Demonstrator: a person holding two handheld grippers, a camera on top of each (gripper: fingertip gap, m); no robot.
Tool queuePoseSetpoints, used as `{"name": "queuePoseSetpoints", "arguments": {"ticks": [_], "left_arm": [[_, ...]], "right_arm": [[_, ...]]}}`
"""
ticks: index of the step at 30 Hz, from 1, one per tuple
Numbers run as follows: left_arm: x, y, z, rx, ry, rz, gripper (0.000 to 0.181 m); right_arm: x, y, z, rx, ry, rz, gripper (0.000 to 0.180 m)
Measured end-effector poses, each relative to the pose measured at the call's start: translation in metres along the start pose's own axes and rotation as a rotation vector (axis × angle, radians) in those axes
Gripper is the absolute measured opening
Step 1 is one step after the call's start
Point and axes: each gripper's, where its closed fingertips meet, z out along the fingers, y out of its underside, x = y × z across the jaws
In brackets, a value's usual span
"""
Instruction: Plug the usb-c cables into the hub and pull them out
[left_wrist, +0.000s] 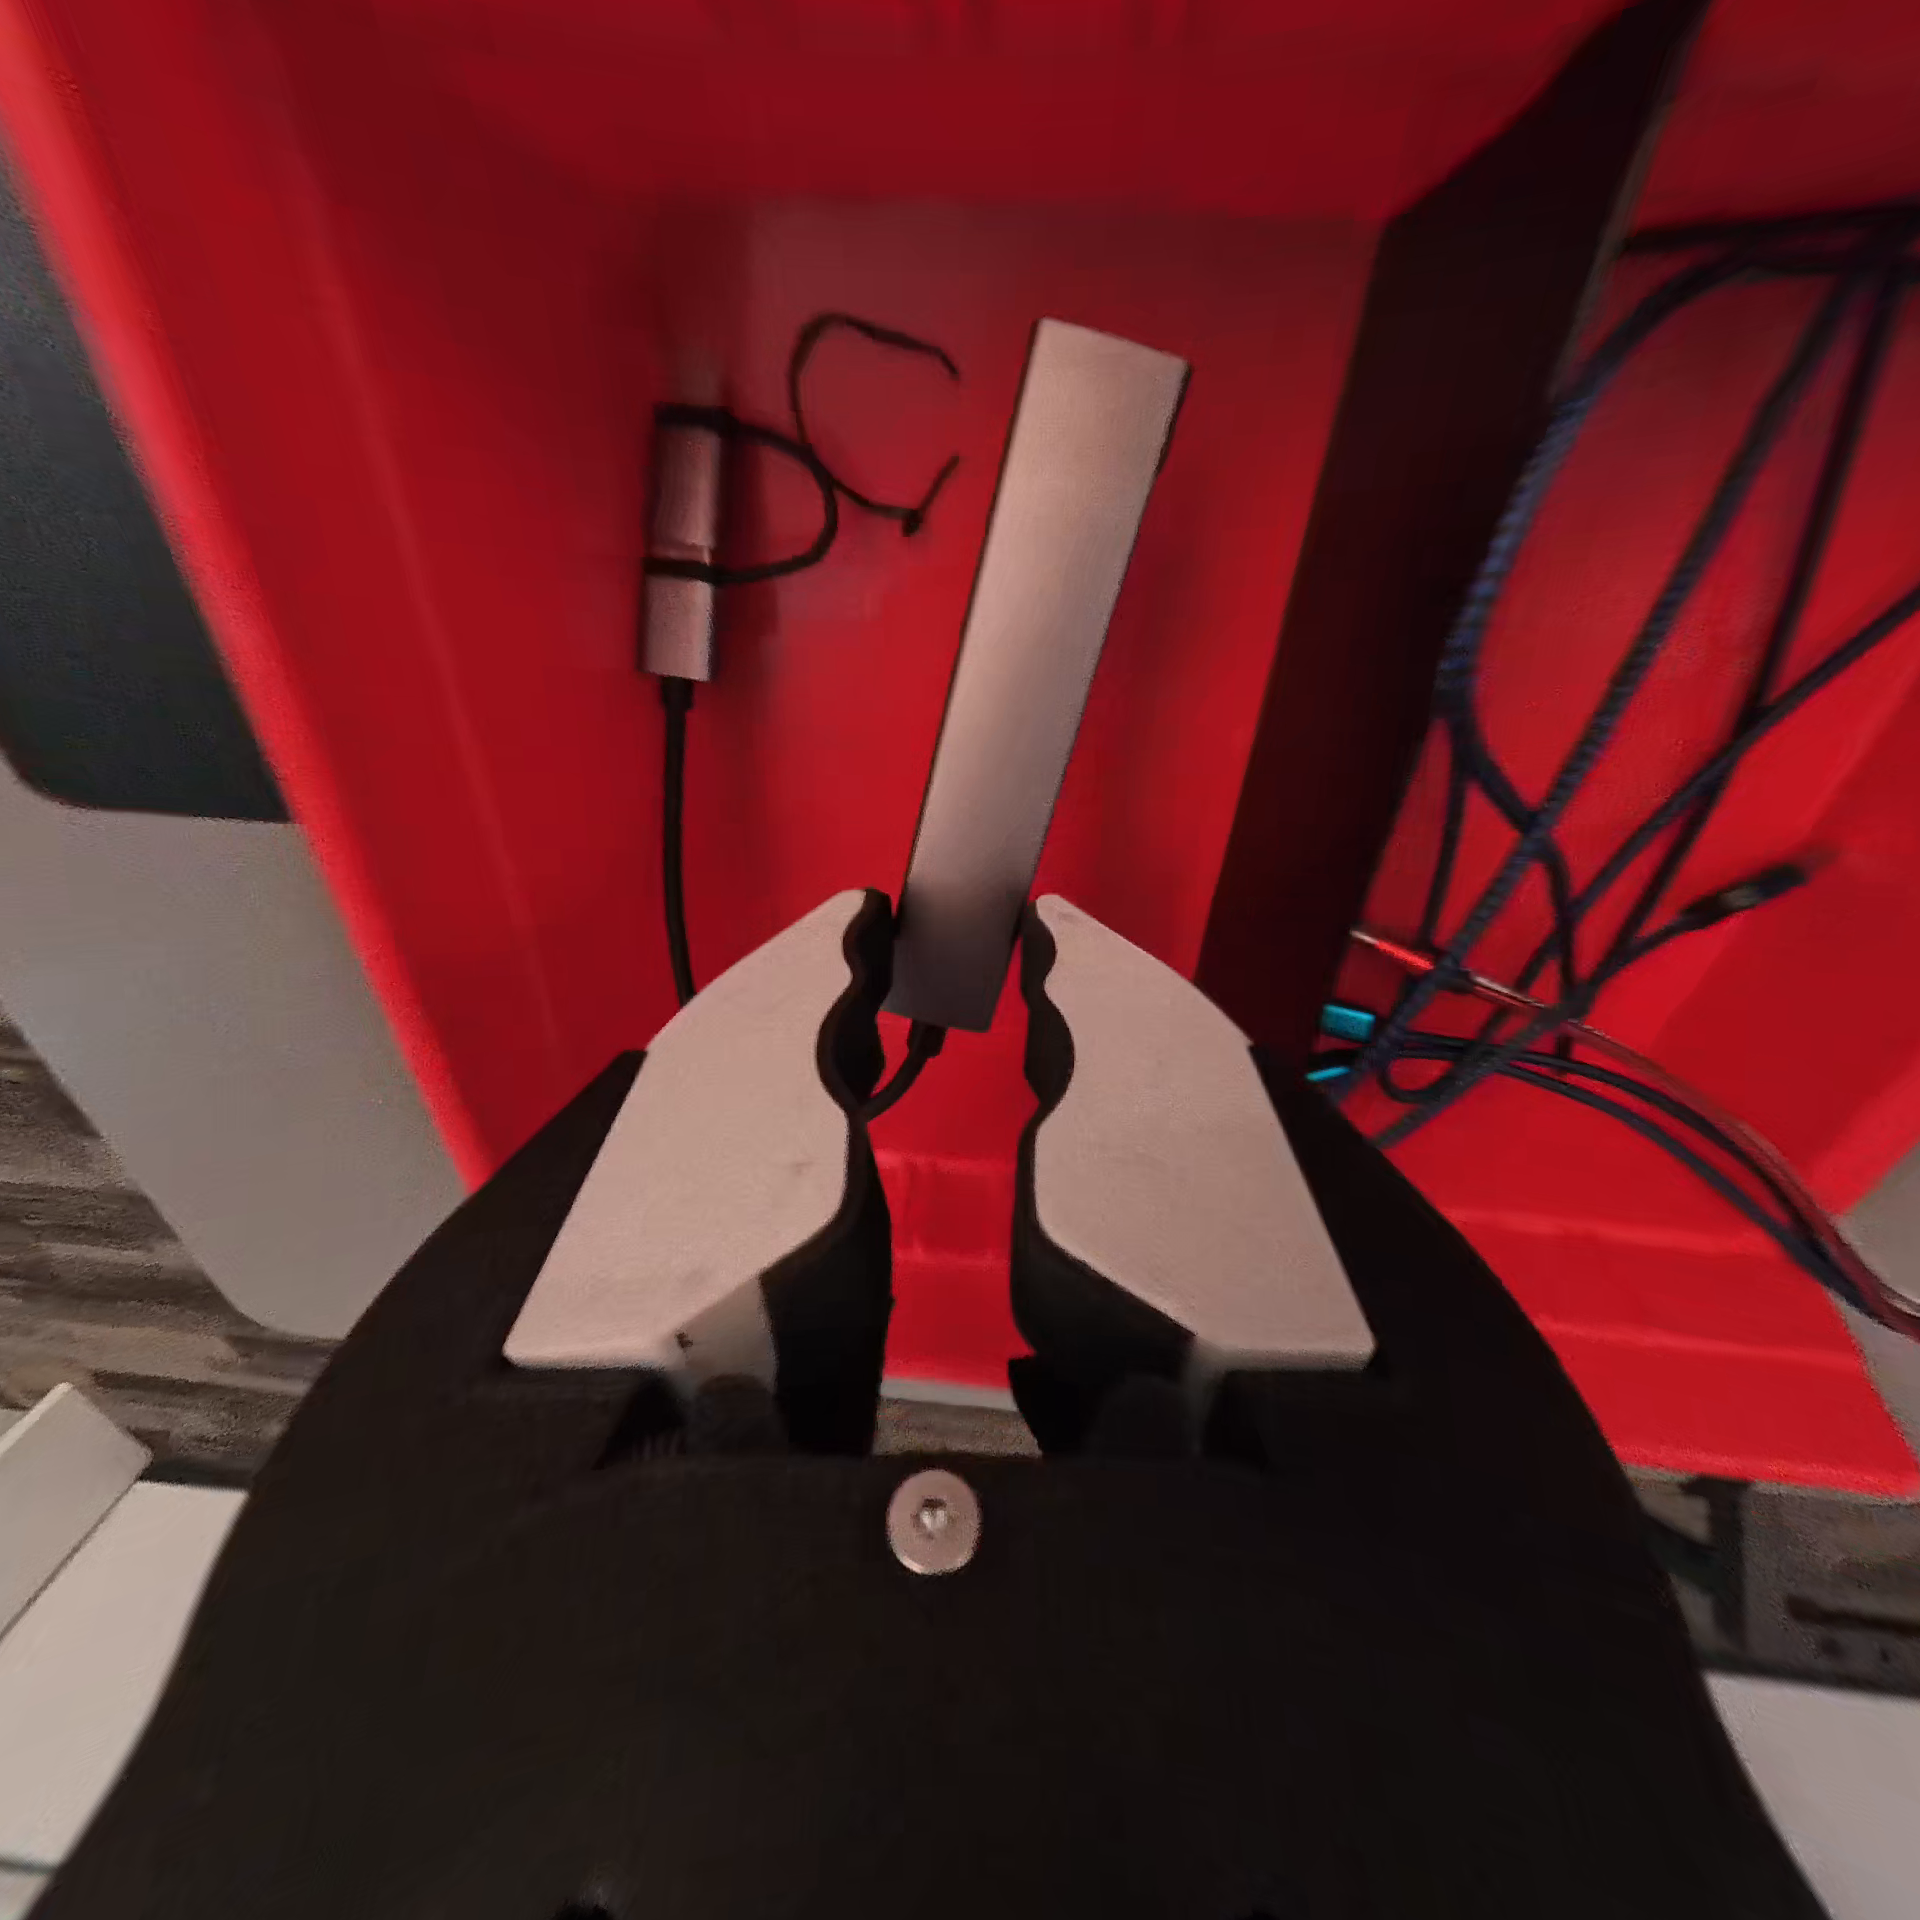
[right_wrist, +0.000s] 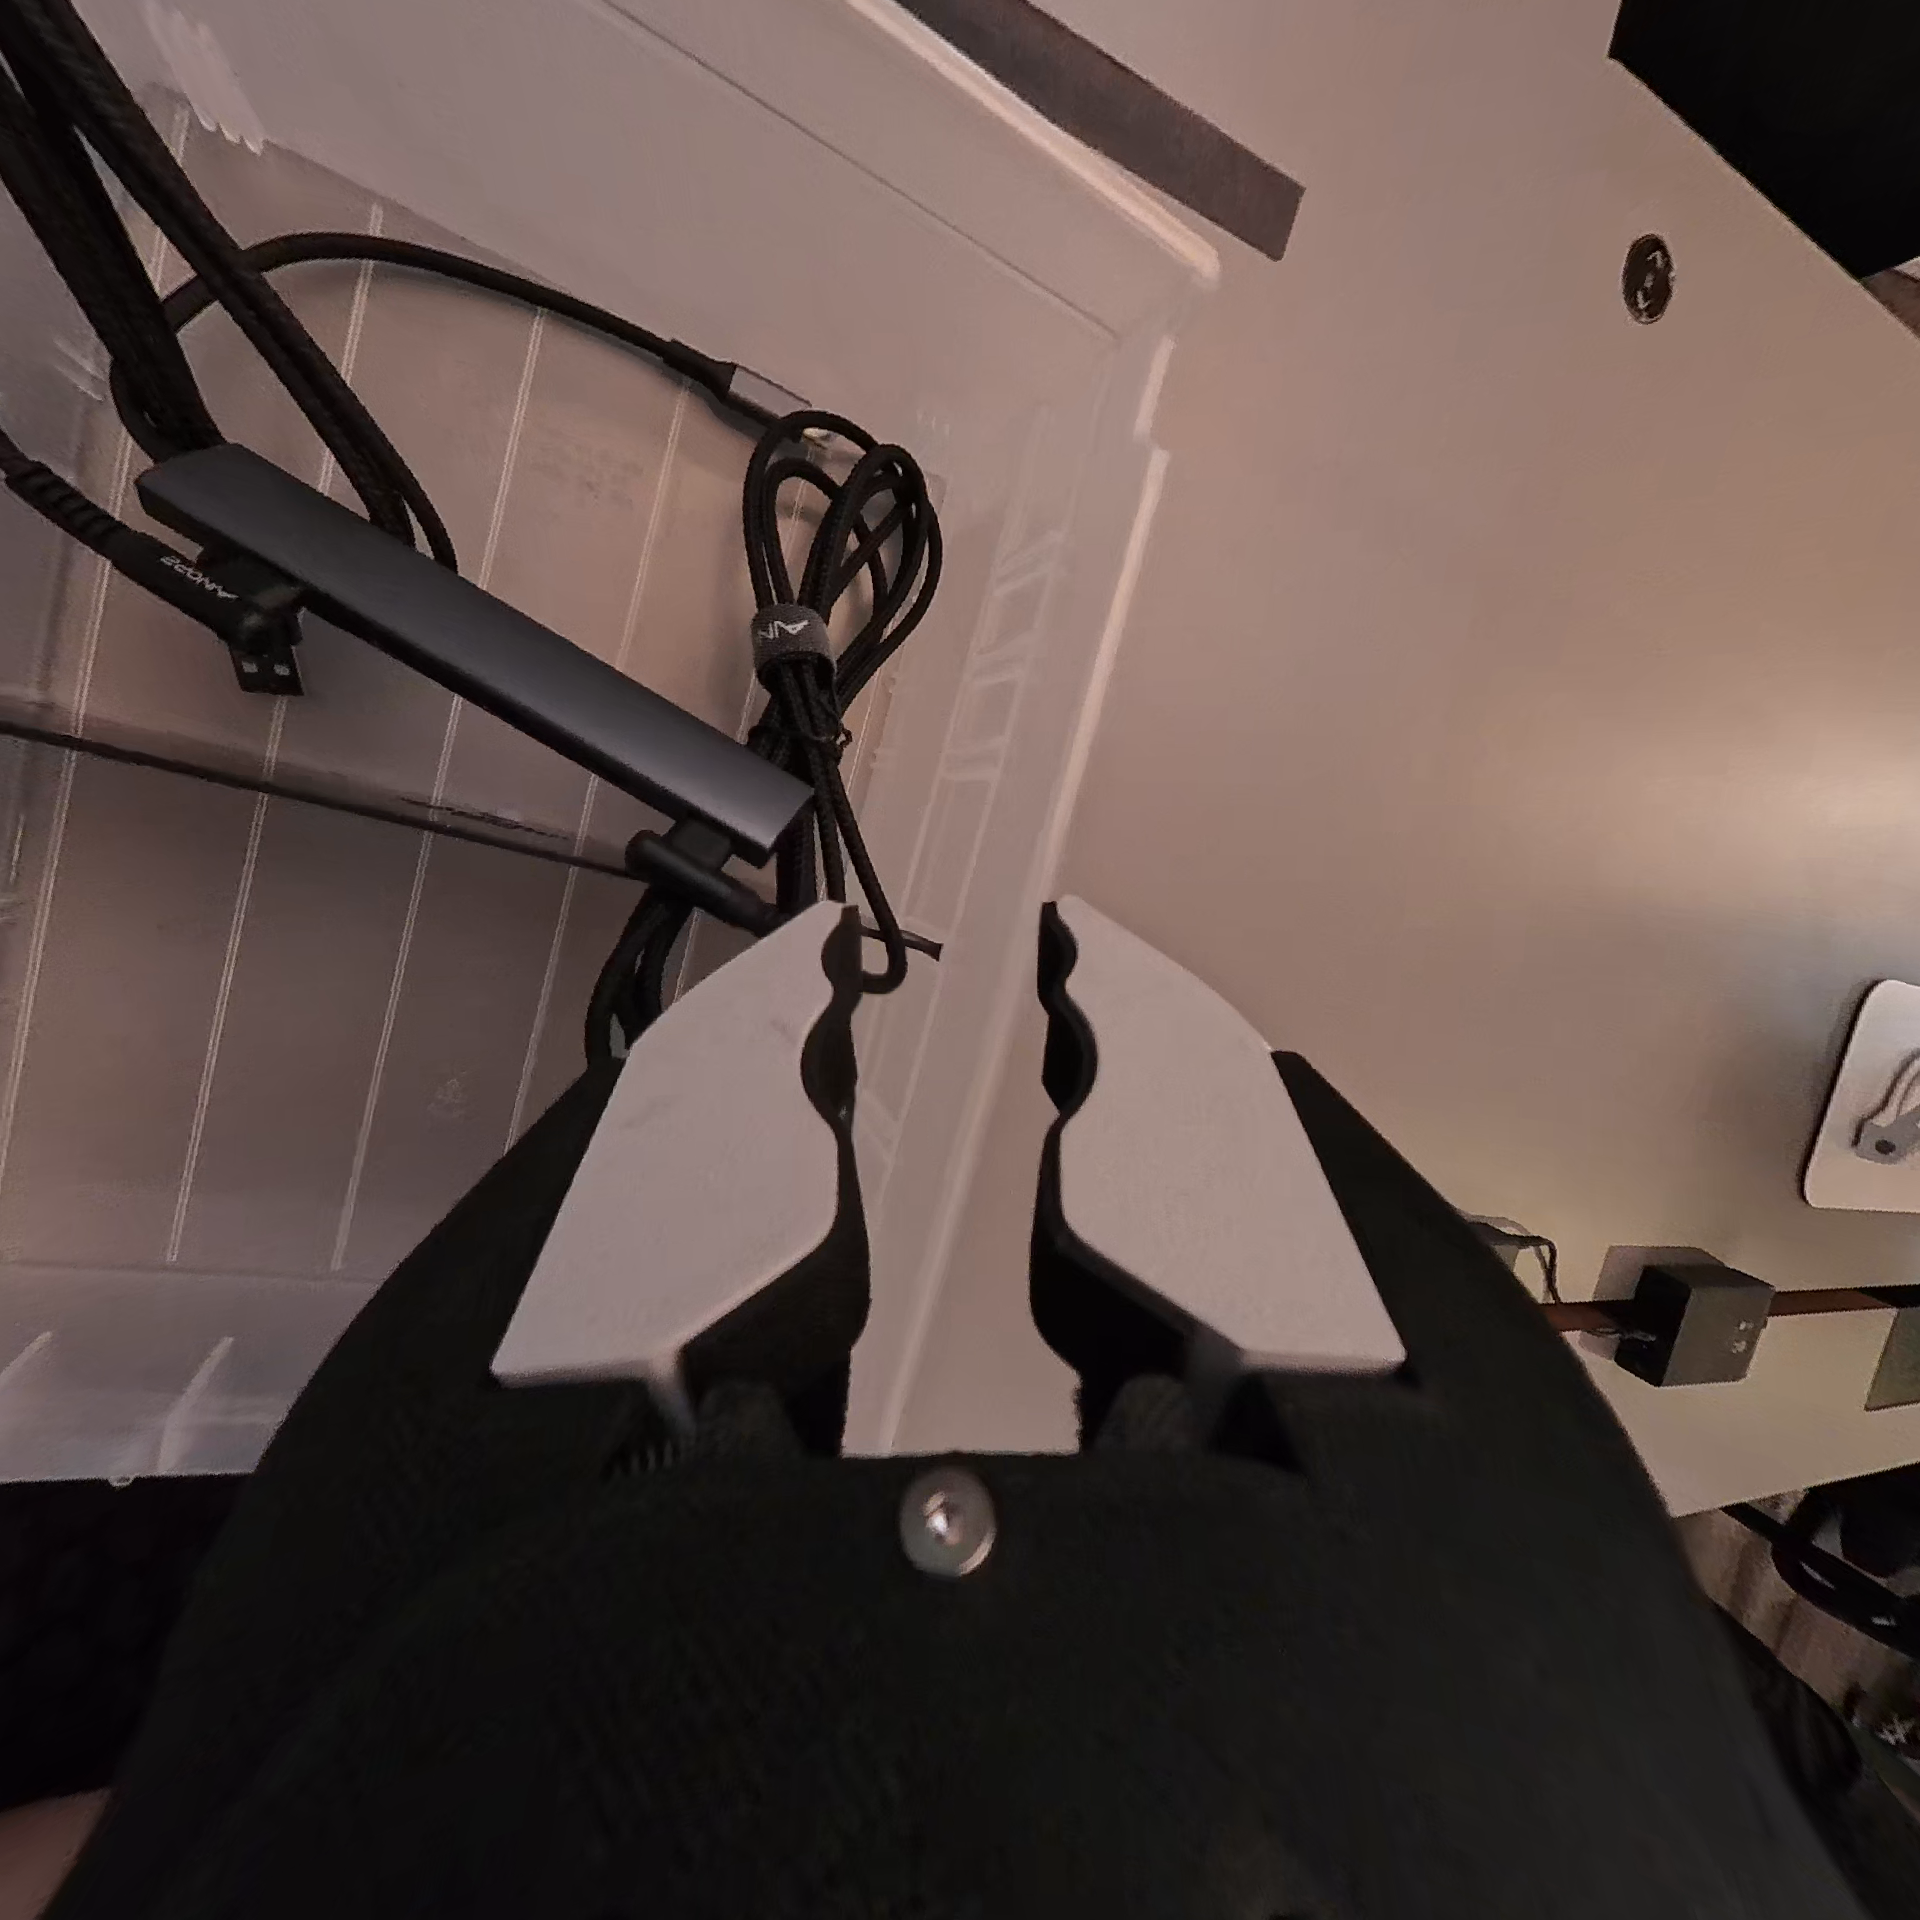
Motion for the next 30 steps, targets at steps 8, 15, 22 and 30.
{"name": "queuePoseSetpoints", "arguments": {"ticks": [8, 15, 22, 30], "left_arm": [[0.007, -0.020, -0.089, 0.074, -0.103, -0.074, 0.023], [0.019, -0.050, -0.152, 0.024, -0.218, -0.077, 0.023], [0.039, -0.144, -0.188, 0.227, -0.285, -0.132, 0.023], [0.054, -0.239, -0.127, 0.588, -0.156, -0.423, 0.023]], "right_arm": [[0.017, 0.003, -0.024, 0.098, 0.020, 0.083, 0.033], [0.016, -0.015, -0.062, 0.272, 0.038, 0.082, 0.033], [-0.029, -0.084, -0.156, 0.684, 0.060, -0.014, 0.037], [-0.174, -0.148, -0.211, 1.138, -0.209, -0.424, 0.051]]}}
